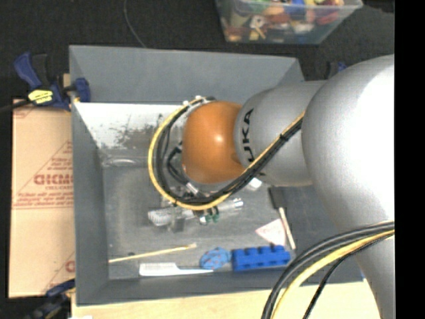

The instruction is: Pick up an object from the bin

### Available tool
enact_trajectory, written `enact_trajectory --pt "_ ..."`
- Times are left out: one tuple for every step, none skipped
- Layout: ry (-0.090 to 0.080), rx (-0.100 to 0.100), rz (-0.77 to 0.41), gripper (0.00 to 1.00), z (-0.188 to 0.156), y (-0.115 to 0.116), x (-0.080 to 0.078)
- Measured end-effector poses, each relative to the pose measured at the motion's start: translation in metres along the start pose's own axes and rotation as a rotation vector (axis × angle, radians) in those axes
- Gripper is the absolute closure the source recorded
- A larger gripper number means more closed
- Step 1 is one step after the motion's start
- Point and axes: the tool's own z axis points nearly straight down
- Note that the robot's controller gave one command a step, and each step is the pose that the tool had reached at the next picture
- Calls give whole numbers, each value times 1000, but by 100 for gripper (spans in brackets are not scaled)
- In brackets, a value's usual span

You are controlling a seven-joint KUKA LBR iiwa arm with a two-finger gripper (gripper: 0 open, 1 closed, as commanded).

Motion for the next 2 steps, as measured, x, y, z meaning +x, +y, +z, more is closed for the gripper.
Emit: enact_trajectory --pt "6 1 1 100 -42 0 1" --pt "4 1 4 100 -74 -1 0"
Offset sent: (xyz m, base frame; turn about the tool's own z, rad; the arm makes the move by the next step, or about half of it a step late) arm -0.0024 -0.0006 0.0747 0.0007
